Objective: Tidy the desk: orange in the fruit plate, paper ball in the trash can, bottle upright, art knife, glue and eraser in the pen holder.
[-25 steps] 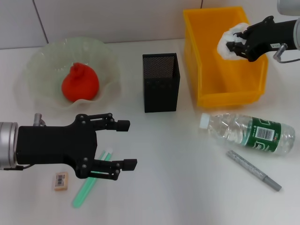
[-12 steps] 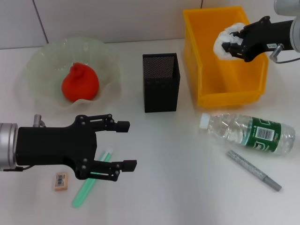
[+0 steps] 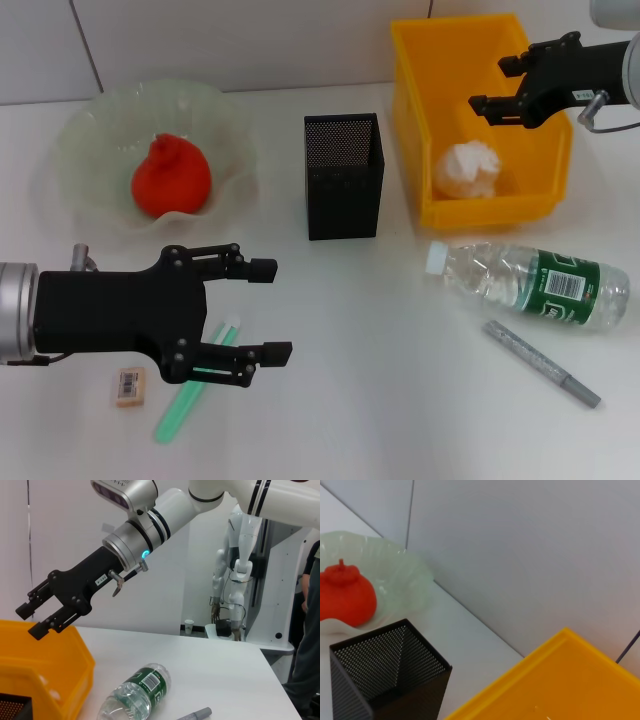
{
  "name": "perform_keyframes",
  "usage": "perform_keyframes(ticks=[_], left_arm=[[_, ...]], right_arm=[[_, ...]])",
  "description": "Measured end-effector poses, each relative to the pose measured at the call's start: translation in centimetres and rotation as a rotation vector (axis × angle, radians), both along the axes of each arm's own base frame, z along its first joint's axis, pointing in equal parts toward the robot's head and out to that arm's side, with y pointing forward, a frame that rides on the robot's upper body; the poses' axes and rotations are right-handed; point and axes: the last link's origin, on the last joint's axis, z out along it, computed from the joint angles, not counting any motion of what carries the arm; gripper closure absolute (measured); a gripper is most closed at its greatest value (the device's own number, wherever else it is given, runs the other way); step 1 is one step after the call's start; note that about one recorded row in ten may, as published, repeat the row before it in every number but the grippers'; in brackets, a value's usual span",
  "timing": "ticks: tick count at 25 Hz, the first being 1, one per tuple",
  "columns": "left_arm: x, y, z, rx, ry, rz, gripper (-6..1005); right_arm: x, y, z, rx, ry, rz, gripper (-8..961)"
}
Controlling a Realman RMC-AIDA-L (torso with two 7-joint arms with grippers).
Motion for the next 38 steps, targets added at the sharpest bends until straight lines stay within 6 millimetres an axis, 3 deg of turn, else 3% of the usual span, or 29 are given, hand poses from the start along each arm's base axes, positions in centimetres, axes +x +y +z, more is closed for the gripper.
perform_keyframes(ticks=[7, 15, 24, 38], left_arm=[[-0.1, 0.0, 0.0, 0.003, 0.001, 0.003, 157], [-0.2, 0.0, -0.1, -0.001, 0.000, 0.008, 156], [-0.1, 0.0, -0.1, 0.000, 0.001, 0.007, 156], [-0.1, 0.1, -0.1, 0.000, -0.002, 0.008, 156]], right_arm=[[-0.8, -0.7, 0.7, 0.022, 0.066, 0.050, 354], [-2.7, -4.0, 2.5, -0.006, 0.207, 0.233, 330], [-2.4, -5.9, 1.8, -0.117, 0.236, 0.231, 226], [-2.1, -9.9, 2.2, -0.302, 0.245, 0.193, 215]])
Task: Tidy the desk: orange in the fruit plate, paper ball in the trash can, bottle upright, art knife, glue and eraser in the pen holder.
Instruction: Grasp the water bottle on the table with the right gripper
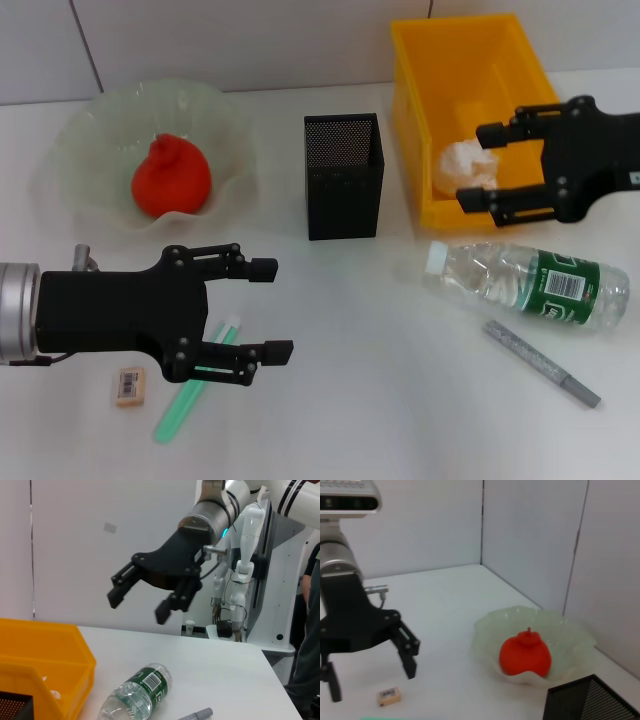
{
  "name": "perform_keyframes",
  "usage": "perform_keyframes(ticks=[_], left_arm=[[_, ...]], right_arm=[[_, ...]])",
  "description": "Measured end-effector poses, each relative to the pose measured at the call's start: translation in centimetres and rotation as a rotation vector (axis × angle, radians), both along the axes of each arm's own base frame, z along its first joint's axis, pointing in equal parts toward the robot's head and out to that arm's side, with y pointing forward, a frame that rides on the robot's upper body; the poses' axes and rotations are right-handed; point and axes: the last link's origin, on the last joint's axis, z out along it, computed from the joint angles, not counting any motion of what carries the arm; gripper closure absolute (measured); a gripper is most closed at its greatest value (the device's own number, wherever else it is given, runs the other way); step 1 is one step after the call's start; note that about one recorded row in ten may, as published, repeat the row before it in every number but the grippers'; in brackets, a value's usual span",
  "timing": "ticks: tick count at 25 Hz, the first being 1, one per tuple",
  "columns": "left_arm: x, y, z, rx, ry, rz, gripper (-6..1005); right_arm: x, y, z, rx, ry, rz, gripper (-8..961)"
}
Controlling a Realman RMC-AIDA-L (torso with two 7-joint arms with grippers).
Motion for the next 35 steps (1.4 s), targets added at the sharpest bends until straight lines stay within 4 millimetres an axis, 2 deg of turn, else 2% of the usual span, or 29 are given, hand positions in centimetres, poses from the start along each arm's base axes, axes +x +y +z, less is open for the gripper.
perform_keyframes(ticks=[5, 10, 17, 27, 35], left_arm=[[-0.1, 0.0, 0.0, 0.001, -0.003, 0.003, 156], [-0.2, -0.1, 0.0, 0.001, -0.004, 0.009, 156], [-0.3, -0.2, 0.0, -0.003, -0.006, 0.014, 156], [-0.3, -0.3, 0.0, -0.011, -0.007, 0.019, 156], [-0.2, -0.3, -0.2, -0.021, -0.006, 0.020, 156]], right_arm=[[0.7, -0.7, 0.4, -0.019, -0.009, -0.020, 201], [1.6, -0.9, 1.1, -0.019, -0.048, -0.102, 128], [2.2, -1.4, 2.1, -0.008, -0.095, -0.184, 128], [3.2, -1.2, 2.2, -0.034, -0.145, -0.373, 127], [3.9, -1.0, 2.0, -0.047, -0.198, -0.446, 128]])
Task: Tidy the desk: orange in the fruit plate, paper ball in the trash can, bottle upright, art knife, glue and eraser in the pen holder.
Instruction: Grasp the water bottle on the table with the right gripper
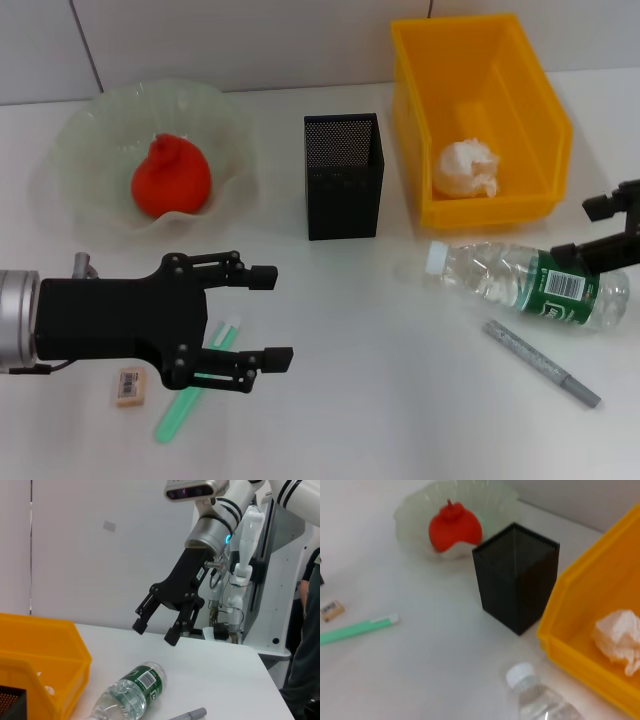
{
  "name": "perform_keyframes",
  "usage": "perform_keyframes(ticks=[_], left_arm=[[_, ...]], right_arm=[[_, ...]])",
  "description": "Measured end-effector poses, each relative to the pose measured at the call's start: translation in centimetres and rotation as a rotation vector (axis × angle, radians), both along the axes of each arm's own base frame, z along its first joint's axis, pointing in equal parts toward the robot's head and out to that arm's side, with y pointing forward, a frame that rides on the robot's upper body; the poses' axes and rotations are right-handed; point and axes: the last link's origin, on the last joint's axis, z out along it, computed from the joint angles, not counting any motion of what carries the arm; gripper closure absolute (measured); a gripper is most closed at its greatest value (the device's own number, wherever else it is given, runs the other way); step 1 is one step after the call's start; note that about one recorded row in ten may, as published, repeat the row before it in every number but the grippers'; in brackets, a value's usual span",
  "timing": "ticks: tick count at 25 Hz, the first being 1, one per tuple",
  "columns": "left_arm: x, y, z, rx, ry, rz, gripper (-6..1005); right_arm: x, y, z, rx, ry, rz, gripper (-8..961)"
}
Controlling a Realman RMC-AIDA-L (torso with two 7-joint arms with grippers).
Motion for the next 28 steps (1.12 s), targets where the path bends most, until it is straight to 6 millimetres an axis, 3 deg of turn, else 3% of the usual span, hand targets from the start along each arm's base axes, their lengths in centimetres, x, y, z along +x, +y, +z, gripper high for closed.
perform_keyframes(ticks=[8, 20, 28], left_arm=[[0.1, -0.1, -0.4, -0.014, 0.007, -0.003, 156], [0.0, -0.2, -0.6, -0.020, 0.005, 0.002, 156], [0.0, -0.2, -0.6, -0.024, 0.001, 0.004, 156]], right_arm=[[0.4, -0.2, -0.1, -0.056, -0.062, -0.045, 127], [0.0, 1.3, 0.9, -0.158, -0.278, 0.118, 128], [0.5, 2.8, -1.6, -0.291, -0.380, 0.120, 128]])
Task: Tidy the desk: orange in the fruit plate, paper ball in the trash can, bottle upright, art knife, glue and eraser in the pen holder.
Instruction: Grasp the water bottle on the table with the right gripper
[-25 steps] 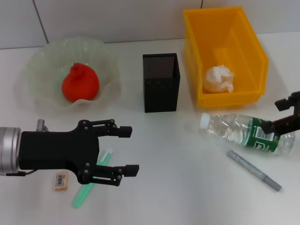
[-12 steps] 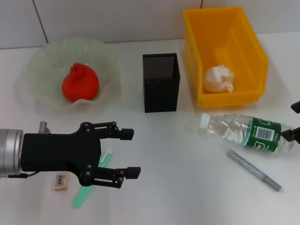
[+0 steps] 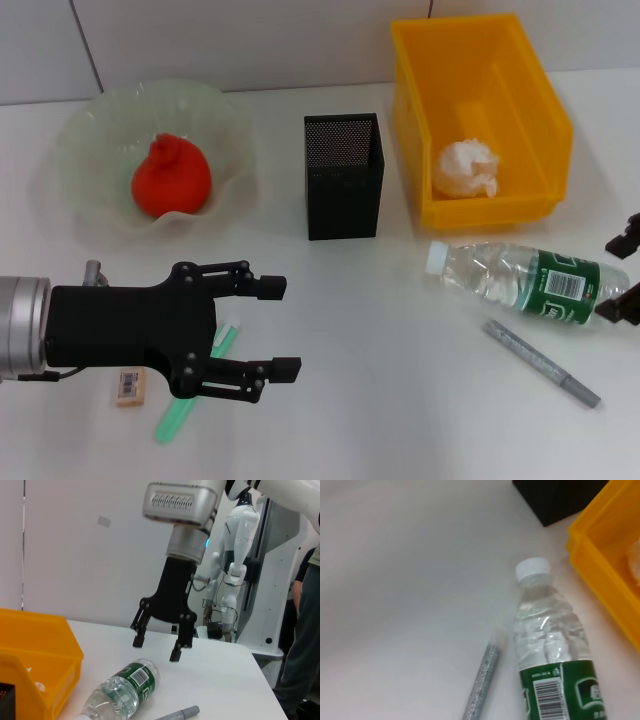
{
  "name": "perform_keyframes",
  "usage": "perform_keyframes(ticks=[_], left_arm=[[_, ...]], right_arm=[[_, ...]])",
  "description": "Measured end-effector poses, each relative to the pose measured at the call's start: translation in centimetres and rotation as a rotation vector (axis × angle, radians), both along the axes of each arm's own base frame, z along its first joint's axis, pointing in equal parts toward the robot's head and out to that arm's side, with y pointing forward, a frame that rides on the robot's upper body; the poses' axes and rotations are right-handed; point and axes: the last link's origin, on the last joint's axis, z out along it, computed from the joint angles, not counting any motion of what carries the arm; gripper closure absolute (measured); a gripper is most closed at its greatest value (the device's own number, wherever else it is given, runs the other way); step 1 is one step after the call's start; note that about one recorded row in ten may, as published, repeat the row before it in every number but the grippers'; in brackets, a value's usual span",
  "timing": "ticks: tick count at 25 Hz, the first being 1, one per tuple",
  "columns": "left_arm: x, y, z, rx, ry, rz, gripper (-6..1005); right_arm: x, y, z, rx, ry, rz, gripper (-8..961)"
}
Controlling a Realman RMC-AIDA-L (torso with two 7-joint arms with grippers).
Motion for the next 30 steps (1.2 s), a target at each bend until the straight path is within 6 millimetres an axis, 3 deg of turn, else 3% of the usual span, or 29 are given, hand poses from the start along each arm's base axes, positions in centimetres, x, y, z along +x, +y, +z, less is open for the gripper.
perform_keyframes(ticks=[6, 30], left_arm=[[0.0, 0.0, 0.0, 0.000, -0.001, 0.002, 156], [0.0, 0.0, -0.1, 0.003, -0.001, -0.001, 157]], right_arm=[[-0.2, 0.7, -1.2, -0.015, -0.023, 0.030, 128], [-0.4, 2.0, -2.1, -0.033, -0.046, 0.052, 127]])
